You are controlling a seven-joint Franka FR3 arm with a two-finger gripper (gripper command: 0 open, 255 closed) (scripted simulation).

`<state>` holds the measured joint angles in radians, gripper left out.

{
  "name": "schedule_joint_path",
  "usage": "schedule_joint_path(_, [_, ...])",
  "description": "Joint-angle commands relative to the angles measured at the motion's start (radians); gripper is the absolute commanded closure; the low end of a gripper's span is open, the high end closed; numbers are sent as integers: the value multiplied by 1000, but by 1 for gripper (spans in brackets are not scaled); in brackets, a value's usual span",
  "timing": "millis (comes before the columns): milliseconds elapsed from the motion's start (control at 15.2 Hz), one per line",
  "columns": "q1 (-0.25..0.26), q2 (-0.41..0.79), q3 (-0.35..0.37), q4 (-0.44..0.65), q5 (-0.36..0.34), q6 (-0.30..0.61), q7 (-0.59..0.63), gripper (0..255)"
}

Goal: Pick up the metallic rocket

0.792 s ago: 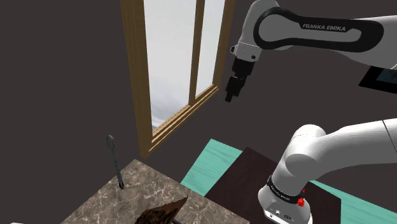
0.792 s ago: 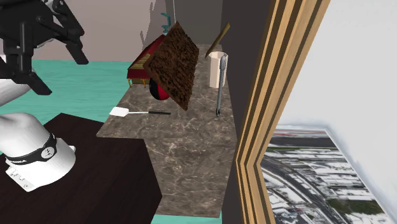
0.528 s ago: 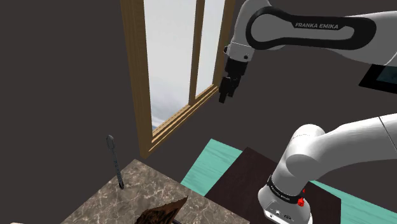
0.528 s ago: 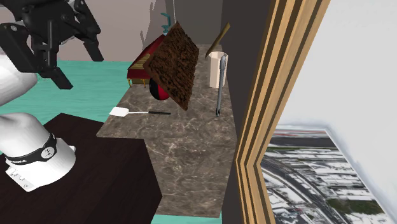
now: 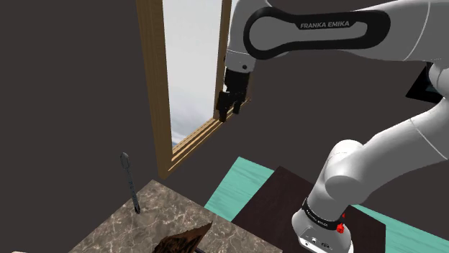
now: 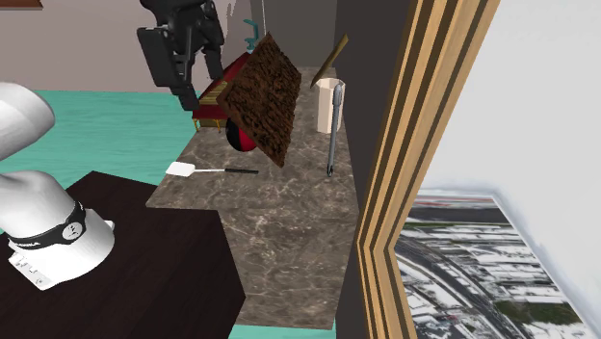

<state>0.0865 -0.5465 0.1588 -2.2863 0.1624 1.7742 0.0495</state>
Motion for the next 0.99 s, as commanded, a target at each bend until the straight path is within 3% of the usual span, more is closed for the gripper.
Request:
schedule_joint_path(0, [8,62,34,43,5,15,37,0])
schedule_joint_path(462, [35,305,149,241,-18,42,180,0])
schedule_joint_path(924, [81,581,239,503,-105,23,337,0])
